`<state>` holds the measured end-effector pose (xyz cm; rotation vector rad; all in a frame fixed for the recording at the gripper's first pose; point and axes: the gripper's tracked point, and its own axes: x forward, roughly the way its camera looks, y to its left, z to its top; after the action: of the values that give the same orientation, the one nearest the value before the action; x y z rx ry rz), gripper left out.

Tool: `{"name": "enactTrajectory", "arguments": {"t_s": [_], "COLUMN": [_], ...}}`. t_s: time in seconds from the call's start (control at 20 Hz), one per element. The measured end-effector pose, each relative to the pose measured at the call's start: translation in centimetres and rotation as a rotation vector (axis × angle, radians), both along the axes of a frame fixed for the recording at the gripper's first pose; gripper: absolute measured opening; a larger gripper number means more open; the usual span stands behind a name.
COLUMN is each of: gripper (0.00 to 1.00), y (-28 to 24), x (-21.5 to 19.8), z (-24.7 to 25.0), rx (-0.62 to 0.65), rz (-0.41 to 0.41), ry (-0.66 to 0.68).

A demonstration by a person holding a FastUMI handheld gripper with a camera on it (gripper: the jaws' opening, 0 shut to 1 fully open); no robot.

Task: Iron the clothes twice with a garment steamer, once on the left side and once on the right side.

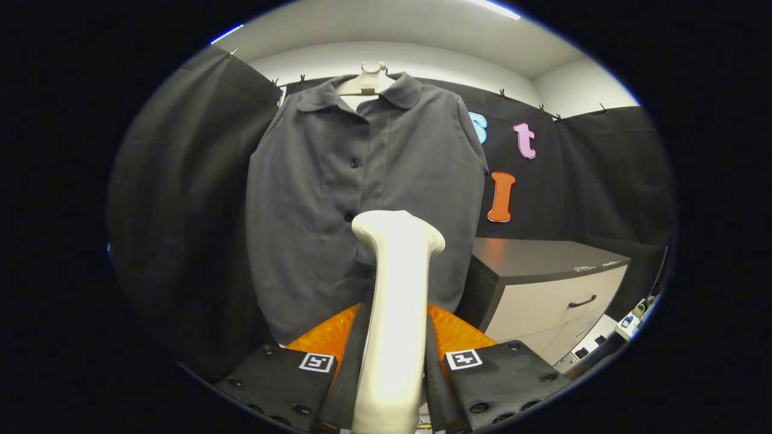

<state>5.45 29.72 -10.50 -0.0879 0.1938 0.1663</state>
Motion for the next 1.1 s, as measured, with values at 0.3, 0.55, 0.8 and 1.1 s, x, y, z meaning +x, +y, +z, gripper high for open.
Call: {"name": "enactTrajectory", "arguments": {"t_s": [0.3, 0.55, 0.8, 1.1], "gripper": [0.53, 0.53, 0.53, 0.53], "y": [3.9, 8.4, 12.2, 13.7], "x": [2.5, 4.8, 6.3, 7.1], "z": [6.2, 9.1, 8.7, 6.8], "rx": [-0.01, -0.034, -0.069, -0.092], "rz": [0.067, 0.165, 0.244, 0.275], "ry": [-0.147, -0.222, -0.245, -0.223]}}
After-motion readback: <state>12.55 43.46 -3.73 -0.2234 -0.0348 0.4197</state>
